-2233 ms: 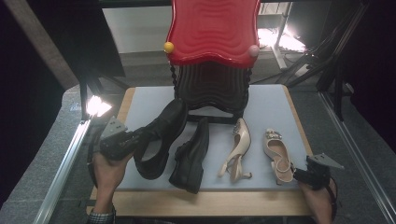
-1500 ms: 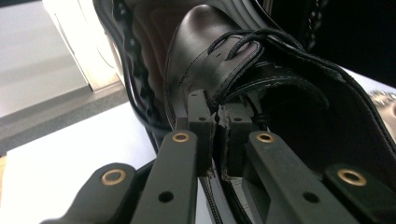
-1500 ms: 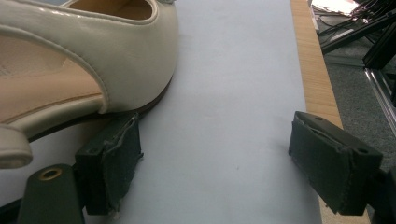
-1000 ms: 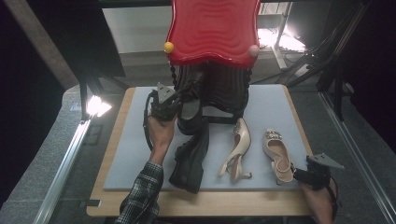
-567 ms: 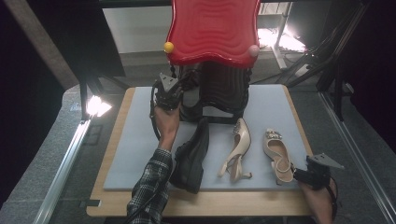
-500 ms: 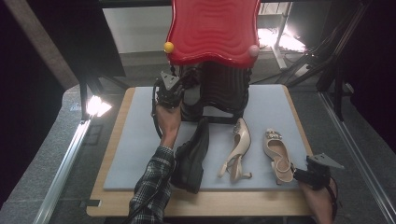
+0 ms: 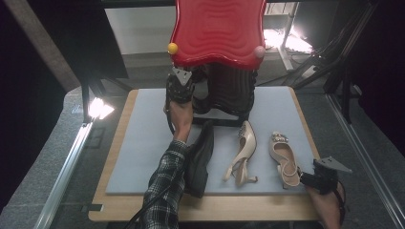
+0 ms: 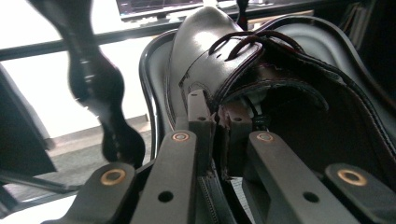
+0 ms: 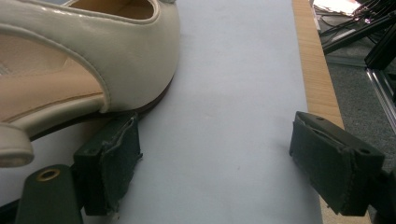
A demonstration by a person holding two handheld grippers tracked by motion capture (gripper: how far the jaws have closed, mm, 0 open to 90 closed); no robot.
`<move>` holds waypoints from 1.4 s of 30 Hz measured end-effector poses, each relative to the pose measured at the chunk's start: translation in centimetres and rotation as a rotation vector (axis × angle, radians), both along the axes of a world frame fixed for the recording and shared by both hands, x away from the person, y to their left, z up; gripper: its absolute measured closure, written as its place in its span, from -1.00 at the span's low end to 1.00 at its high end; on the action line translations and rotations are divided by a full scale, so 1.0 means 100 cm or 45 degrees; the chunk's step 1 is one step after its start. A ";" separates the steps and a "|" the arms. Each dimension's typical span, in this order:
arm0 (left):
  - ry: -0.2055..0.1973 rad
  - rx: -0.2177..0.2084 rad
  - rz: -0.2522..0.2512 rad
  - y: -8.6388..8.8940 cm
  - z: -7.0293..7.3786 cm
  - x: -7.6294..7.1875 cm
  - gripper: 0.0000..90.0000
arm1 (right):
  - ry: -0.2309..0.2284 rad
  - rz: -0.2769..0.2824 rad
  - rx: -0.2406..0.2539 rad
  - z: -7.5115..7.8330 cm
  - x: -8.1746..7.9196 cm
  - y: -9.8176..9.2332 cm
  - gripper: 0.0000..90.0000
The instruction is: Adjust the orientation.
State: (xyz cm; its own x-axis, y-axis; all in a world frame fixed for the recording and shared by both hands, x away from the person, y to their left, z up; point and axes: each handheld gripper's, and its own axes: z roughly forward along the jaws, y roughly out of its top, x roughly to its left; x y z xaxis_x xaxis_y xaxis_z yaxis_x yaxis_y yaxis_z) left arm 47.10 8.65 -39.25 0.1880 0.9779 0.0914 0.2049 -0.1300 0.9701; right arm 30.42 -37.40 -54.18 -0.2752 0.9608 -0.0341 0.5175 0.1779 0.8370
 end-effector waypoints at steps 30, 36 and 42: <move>0.078 -0.118 -0.406 0.041 -0.014 -0.080 0.79 | 0.000 0.001 -0.004 0.000 0.000 0.000 -0.64; 0.171 -0.060 -0.527 0.033 -0.046 -0.092 0.99 | 0.000 0.000 -0.005 0.000 0.000 0.000 -0.64; 0.227 -0.032 -0.533 0.020 -0.062 -0.077 1.00 | 0.000 0.000 -0.005 0.000 0.000 0.000 -0.64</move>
